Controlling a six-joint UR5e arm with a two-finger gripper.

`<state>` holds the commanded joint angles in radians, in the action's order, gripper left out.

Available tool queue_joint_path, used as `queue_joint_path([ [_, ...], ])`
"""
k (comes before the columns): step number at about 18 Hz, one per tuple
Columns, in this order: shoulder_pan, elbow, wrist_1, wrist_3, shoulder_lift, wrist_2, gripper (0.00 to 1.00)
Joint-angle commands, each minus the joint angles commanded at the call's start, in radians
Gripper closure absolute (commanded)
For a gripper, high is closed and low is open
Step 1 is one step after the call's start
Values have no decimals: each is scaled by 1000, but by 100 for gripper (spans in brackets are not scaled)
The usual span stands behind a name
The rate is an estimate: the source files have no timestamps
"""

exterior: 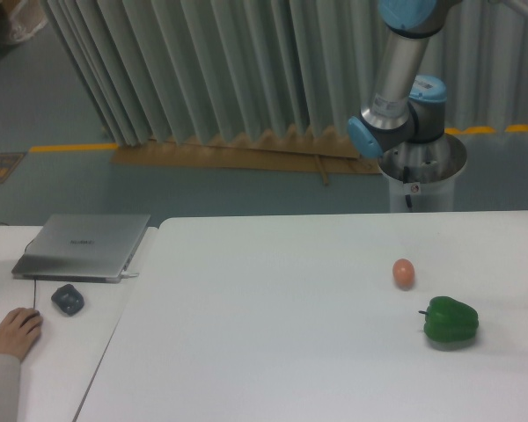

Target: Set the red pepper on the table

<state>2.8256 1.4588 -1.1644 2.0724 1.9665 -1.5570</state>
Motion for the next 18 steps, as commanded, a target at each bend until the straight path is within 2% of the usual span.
queue_joint_path([
  [7,3,-34,25,0,54,-2,0],
  [11,3,-40,72,2,103,-64,0],
  [18,3,-38,72,-3,115,-74,0],
])
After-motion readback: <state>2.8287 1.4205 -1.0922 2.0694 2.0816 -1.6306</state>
